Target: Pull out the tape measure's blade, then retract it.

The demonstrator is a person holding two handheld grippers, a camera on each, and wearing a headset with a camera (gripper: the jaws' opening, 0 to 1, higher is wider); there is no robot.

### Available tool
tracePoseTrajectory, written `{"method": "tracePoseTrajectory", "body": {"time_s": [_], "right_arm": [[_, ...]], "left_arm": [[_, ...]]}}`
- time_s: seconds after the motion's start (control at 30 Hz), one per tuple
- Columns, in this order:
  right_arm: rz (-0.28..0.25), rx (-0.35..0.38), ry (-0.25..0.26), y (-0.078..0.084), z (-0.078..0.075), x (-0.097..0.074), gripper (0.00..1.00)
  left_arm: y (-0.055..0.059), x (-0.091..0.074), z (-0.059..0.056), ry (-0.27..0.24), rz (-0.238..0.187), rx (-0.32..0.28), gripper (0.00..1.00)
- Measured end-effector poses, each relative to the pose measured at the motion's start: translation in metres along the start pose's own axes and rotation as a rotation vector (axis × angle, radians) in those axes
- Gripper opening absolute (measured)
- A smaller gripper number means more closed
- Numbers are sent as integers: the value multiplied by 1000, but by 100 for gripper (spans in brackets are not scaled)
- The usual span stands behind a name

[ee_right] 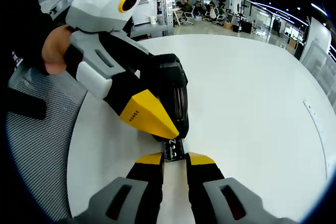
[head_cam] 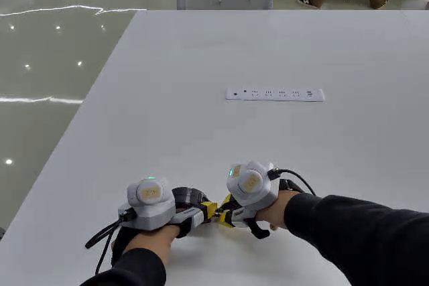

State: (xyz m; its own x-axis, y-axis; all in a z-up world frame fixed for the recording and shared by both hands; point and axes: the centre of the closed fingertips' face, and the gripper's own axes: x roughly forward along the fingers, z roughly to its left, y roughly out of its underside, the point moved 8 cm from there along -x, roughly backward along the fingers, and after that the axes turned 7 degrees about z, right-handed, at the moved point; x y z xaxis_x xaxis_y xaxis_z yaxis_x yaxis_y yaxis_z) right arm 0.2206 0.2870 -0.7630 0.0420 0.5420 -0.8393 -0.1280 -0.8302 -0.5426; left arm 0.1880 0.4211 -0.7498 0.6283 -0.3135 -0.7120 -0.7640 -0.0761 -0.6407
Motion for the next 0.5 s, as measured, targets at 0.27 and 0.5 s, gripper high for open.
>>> {"method": "tracePoseTrajectory", "body": {"time_s": [0.27,0.5], "right_arm": [[-9,-2,6,0,0,1,12],[-11,1,8,-3,2,4,12]], "left_arm": [[0,0,0,3,1,-3,62],[0,0,0,5,4,-4,62]]}}
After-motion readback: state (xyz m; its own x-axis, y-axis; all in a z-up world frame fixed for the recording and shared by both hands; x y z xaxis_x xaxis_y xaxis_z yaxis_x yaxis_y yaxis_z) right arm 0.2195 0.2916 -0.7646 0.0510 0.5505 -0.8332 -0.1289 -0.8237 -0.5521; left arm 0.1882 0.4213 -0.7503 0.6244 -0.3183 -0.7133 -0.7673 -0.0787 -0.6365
